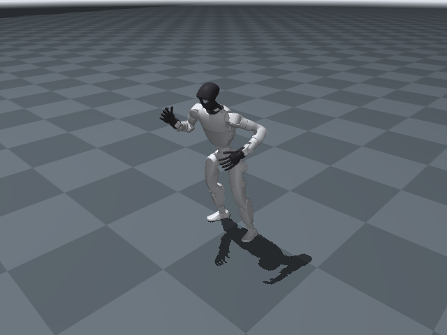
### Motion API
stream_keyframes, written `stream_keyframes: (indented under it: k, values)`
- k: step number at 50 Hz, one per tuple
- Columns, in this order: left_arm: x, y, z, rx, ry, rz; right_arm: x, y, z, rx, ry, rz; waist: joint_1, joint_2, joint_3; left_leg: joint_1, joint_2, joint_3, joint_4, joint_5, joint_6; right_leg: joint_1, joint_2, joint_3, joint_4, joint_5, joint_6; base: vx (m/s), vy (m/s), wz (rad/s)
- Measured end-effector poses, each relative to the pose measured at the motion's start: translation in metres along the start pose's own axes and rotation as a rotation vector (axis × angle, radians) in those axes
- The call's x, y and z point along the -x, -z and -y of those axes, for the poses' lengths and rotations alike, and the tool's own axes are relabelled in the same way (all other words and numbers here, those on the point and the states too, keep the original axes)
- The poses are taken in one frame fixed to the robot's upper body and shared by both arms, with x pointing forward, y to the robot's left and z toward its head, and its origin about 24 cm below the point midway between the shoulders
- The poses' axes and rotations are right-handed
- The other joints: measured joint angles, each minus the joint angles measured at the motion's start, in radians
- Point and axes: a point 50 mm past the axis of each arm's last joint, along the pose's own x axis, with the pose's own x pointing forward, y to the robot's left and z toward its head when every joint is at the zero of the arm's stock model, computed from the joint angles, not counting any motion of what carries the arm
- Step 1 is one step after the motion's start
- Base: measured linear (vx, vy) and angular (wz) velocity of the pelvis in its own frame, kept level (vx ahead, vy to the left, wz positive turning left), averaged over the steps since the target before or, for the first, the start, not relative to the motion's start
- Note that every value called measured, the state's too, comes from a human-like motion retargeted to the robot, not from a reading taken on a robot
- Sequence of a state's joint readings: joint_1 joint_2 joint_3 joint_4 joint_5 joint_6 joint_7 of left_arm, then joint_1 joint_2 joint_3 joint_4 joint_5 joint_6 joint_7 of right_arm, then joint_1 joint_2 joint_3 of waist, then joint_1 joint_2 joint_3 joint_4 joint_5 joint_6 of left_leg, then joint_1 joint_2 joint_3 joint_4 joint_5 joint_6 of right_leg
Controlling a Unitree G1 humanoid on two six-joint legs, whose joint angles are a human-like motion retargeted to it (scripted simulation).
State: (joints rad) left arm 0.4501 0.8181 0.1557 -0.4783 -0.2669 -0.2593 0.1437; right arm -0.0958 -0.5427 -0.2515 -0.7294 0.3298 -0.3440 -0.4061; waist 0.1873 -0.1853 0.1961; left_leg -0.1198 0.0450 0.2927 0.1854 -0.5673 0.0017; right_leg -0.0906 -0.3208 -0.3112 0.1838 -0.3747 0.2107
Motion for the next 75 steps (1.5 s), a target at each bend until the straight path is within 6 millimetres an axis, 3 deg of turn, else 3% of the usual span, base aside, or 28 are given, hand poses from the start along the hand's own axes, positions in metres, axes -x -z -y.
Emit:
stream_keyframes:
  k: [6, 8, 11, 15, 18, 22, 25, 27, 29, 30, 32, 35, 38, 40, 42, 44, 47, 48, 50, 54, 58, 60, 62, 65, 68, 70, 72, 75]
  values:
    - [-0.025, 0.026, 0.047, 0.223, -0.096, -0.025, 0.046, 0.051, -0.019, -0.161, 0.041, -0.352, -0.035, 0.090, 0.164, 0.035, 0.093, -0.009, 0.260, -0.138, 0.061, -0.190, -0.021, 0.094, 0.667, -0.008, -0.169, 0.43, 0.14, 0.00]
    - [-0.048, 0.011, 0.060, 0.285, -0.174, 0.067, 0.080, 0.072, -0.019, -0.170, 0.093, -0.556, -0.093, 0.106, 0.184, 0.037, 0.118, -0.012, 0.336, -0.189, 0.050, -0.310, -0.004, 0.154, 0.903, -0.029, -0.188, 0.54, 0.10, 0.18]
    - [-0.086, -0.049, 0.056, 0.293, -0.256, 0.383, 0.127, 0.071, 0.000, -0.161, 0.196, -0.759, -0.214, 0.128, 0.164, 0.069, 0.135, -0.023, 0.315, -0.204, 0.007, -0.458, 0.029, 0.155, 1.047, -0.089, -0.175, 0.67, 0.05, 0.39]
    - [-0.101, -0.134, 0.032, 0.240, -0.333, 0.814, 0.139, 0.039, 0.042, 0.030, 0.053, -0.832, -0.405, 0.176, 0.076, 0.151, 0.146, -0.041, 0.141, -0.047, -0.054, -0.546, 0.035, 0.000, 0.856, -0.111, -0.174, 0.88, -0.06, 0.49]
    - [-0.098, -0.164, 0.022, 0.317, -0.389, 0.960, 0.135, 0.030, 0.054, 0.085, -0.084, -0.890, -0.544, 0.237, 0.012, 0.200, 0.162, -0.086, 0.050, 0.178, -0.091, -0.503, 0.122, -0.076, 0.451, -0.072, -0.144, 1.06, -0.23, 0.53]
    - [-0.095, -0.182, 0.023, 0.370, -0.379, 1.034, 0.137, 0.040, 0.037, 0.046, -0.280, -0.949, -0.588, 0.253, -0.001, 0.280, 0.137, -0.162, 0.060, 0.423, -0.067, -0.386, 0.223, -0.014, 0.162, -0.006, -0.149, 1.13, -0.31, -0.03]
    - [-0.098, -0.157, 0.034, 0.343, -0.323, 0.911, 0.141, 0.068, 0.004, -0.075, -0.392, -0.923, -0.509, 0.221, 0.049, 0.215, 0.081, -0.230, 0.409, 0.373, 0.039, -0.279, 0.221, 0.053, 0.239, -0.129, -0.218, 1.14, -0.25, -0.89]
    - [-0.095, -0.101, 0.053, 0.345, -0.294, 0.628, 0.136, 0.090, -0.023, -0.162, -0.362, -0.865, -0.441, 0.216, 0.043, 0.044, 0.060, -0.229, 0.764, 0.253, 0.074, -0.264, 0.208, 0.089, 0.318, -0.219, -0.227, 1.16, -0.16, -0.81]
    - [-0.065, -0.035, 0.069, 0.325, -0.252, 0.298, 0.104, 0.098, -0.048, -0.206, -0.319, -0.690, -0.357, 0.189, 0.003, -0.129, 0.071, -0.158, 1.019, 0.161, 0.096, -0.256, 0.183, 0.116, 0.376, -0.273, -0.202, 1.24, -0.15, -0.86]
    - [-0.042, -0.008, 0.072, 0.327, -0.220, 0.150, 0.078, 0.094, -0.059, -0.224, -0.293, -0.562, -0.307, 0.167, -0.011, -0.201, 0.073, -0.117, 1.102, 0.123, 0.125, -0.218, 0.173, 0.133, 0.345, -0.277, -0.188, 1.28, -0.14, -0.90]
    - [0.005, 0.016, 0.061, 0.386, -0.144, -0.039, 0.023, 0.072, -0.068, -0.273, -0.264, -0.299, -0.196, 0.092, -0.043, -0.328, 0.045, -0.042, 1.126, 0.067, 0.191, -0.099, 0.142, 0.162, 0.178, -0.198, -0.148, 1.35, -0.10, -0.87]
    - [0.053, 0.019, 0.038, 0.431, -0.042, -0.216, -0.017, 0.034, -0.063, -0.454, -0.069, -0.058, -0.010, -0.040, -0.101, -0.467, 0.014, 0.094, 0.953, 0.067, 0.200, 0.031, 0.068, 0.188, 0.031, 0.031, -0.075, 1.49, 0.01, -0.70]
    - [0.067, 0.017, 0.032, 0.396, 0.114, -0.271, -0.016, 0.008, -0.057, -0.484, -0.015, 0.074, 0.114, -0.097, -0.116, -0.476, -0.005, 0.201, 0.547, 0.137, 0.140, 0.171, 0.052, 0.221, -0.080, 0.330, -0.034, 1.57, 0.12, -0.37]
    - [0.064, 0.018, 0.036, 0.332, 0.178, -0.241, -0.005, 0.002, -0.056, -0.436, -0.064, 0.090, 0.162, -0.051, -0.062, -0.378, -0.019, 0.191, 0.246, 0.176, 0.070, 0.310, 0.102, 0.275, -0.093, 0.428, -0.066, 1.61, 0.19, -0.36]
    - [0.050, 0.024, 0.050, 0.299, 0.156, -0.173, 0.017, 0.017, -0.063, -0.434, -0.142, -0.052, 0.155, 0.040, 0.024, -0.246, 0.008, 0.128, 0.132, 0.194, 0.043, 0.395, 0.178, 0.286, 0.082, 0.368, -0.141, 1.60, 0.23, 0.13]
    - [0.020, 0.025, 0.072, 0.301, 0.091, -0.064, 0.058, 0.052, -0.073, -0.403, -0.221, -0.331, 0.103, 0.079, 0.076, -0.164, 0.030, 0.074, 0.211, 0.113, 0.086, 0.318, 0.188, 0.231, 0.445, 0.224, -0.199, 1.52, 0.22, 0.70]
    - [-0.052, -0.017, 0.090, 0.305, -0.036, 0.259, 0.152, 0.092, -0.054, -0.175, -0.331, -0.813, -0.002, 0.026, 0.039, -0.163, 0.000, 0.037, 0.374, -0.064, 0.130, -0.047, 0.098, 0.195, 0.994, 0.042, -0.175, 1.43, 0.11, 0.79]
    - [-0.073, -0.044, 0.088, 0.251, -0.060, 0.417, 0.180, 0.088, -0.041, -0.110, -0.384, -0.920, -0.048, 0.040, 0.022, -0.119, 0.011, 0.029, 0.354, -0.071, 0.092, -0.110, 0.116, 0.189, 1.019, -0.026, -0.231, 1.44, 0.04, 0.88]
    - [-0.102, -0.105, 0.072, 0.181, -0.177, 0.721, 0.206, 0.062, -0.005, -0.033, -0.401, -1.056, -0.157, 0.085, -0.028, -0.057, 0.032, -0.004, 0.304, -0.048, 0.016, -0.265, 0.130, 0.136, 1.009, -0.085, -0.249, 1.47, -0.02, 1.27]
    - [-0.111, -0.189, 0.033, 0.201, -0.419, 1.080, 0.202, 0.018, 0.047, 0.050, -0.392, -1.214, -0.437, 0.226, -0.080, 0.080, 0.098, -0.163, 0.160, 0.195, -0.104, -0.354, 0.148, -0.045, 0.474, 0.003, -0.199, 1.57, -0.26, 1.99]
    - [-0.093, -0.217, 0.023, 0.348, -0.402, 1.238, 0.197, 0.015, 0.058, 0.116, -0.437, -1.270, -0.604, 0.222, -0.001, 0.393, 0.116, -0.306, -0.009, 0.466, -0.118, -0.264, 0.136, -0.011, -0.101, 0.140, -0.084, 1.69, -0.61, 1.23]
    - [-0.084, -0.210, 0.025, 0.369, -0.360, 1.242, 0.194, 0.025, 0.053, 0.120, -0.455, -1.229, -0.610, 0.187, 0.062, 0.532, 0.113, -0.323, 0.012, 0.471, -0.038, -0.227, 0.085, -0.012, -0.162, 0.183, -0.043, 1.64, -0.66, 0.08]
    - [-0.087, -0.188, 0.037, 0.348, -0.267, 1.134, 0.196, 0.040, 0.045, 0.081, -0.404, -1.196, -0.562, 0.154, 0.109, 0.540, 0.111, -0.280, 0.246, 0.378, 0.050, -0.188, 0.028, -0.041, -0.057, 0.230, -0.070, 1.54, -0.63, -0.36]
    - [-0.102, -0.122, 0.068, 0.234, -0.126, 0.785, 0.212, 0.086, 0.015, -0.026, -0.286, -1.181, -0.428, 0.161, 0.153, 0.372, 0.214, -0.198, 0.754, 0.175, 0.125, -0.215, 0.031, -0.039, 0.338, 0.010, -0.156, 1.41, -0.60, -0.47]
    - [-0.076, -0.045, 0.091, 0.391, -0.004, 0.391, 0.181, 0.115, -0.020, -0.062, -0.334, -1.026, -0.259, 0.158, 0.074, 0.044, 0.216, -0.218, 1.081, 0.045, 0.127, -0.249, 0.057, -0.042, 0.504, -0.118, -0.159, 1.35, -0.48, -0.24]
    - [-0.041, -0.020, 0.087, 0.435, 0.076, 0.239, 0.145, 0.105, -0.033, -0.195, -0.282, -0.871, -0.145, 0.096, 0.002, -0.149, 0.098, -0.236, 1.095, 0.028, 0.152, -0.179, 0.050, -0.065, 0.413, -0.118, -0.151, 1.35, -0.40, 0.15]
    - [-0.015, -0.009, 0.076, 0.404, 0.163, 0.139, 0.113, 0.085, -0.036, -0.280, -0.246, -0.713, -0.011, 0.038, -0.038, -0.280, -0.013, -0.192, 0.935, 0.053, 0.203, -0.066, 0.079, -0.053, 0.180, 0.015, -0.132, 1.24, -0.30, -0.17]
    - [0.025, 0.011, 0.054, 0.420, 0.203, -0.071, 0.087, 0.056, -0.037, -0.308, -0.257, -0.553, 0.174, -0.033, -0.041, -0.278, -0.101, -0.039, 0.449, 0.197, 0.192, 0.097, 0.094, 0.012, -0.003, 0.246, -0.099, 1.38, -0.24, -0.69]
